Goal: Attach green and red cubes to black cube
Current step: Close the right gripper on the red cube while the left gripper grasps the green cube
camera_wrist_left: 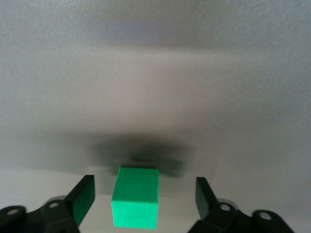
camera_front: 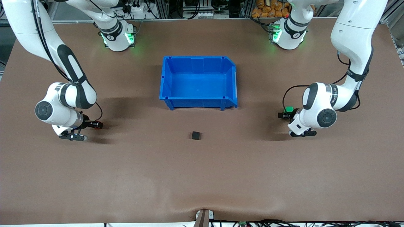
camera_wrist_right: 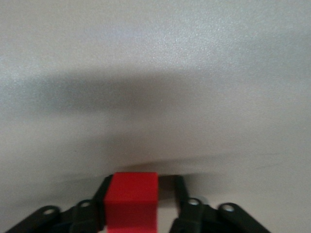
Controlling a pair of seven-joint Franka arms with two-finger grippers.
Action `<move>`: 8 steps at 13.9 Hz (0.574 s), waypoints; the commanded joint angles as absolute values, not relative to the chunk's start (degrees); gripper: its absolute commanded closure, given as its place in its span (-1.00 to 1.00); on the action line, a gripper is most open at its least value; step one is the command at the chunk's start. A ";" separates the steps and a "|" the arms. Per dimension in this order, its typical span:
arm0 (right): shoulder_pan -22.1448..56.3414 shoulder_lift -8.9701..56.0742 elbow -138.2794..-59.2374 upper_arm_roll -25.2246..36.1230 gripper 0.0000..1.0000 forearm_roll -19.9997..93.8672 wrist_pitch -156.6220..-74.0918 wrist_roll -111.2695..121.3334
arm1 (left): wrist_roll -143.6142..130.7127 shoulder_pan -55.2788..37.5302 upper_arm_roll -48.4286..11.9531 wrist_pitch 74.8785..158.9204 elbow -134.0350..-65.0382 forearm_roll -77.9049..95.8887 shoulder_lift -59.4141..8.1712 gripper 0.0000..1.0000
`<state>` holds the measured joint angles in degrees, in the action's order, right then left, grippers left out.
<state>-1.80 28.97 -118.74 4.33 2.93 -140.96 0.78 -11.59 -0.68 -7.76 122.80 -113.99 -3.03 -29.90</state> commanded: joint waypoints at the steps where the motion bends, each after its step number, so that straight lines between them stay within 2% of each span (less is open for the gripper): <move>1: -2.46 29.18 -118.56 3.78 1.00 2.20 -141.15 1.14 | -12.83 -0.79 -7.82 122.43 -114.96 -4.13 -29.79 -0.69; 2: -2.37 29.18 -118.56 3.78 1.00 2.20 -141.15 1.23 | -12.83 -0.79 -7.74 122.43 -115.31 -4.13 -29.79 -0.64; 5: -2.63 29.18 -118.56 3.78 1.00 2.20 -141.06 3.68 | -12.74 -0.79 -7.73 122.43 -115.40 -4.31 -29.79 -0.04; 8: -2.29 28.83 -117.78 3.69 1.00 3.25 -139.84 0.90 | -12.74 -0.79 -7.73 122.43 -115.05 -4.31 -29.79 0.32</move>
<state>-1.81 28.95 -118.61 4.32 3.04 -140.83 2.53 -11.59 -0.68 -7.75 122.74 -114.93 -3.17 -30.24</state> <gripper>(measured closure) 0.604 0.542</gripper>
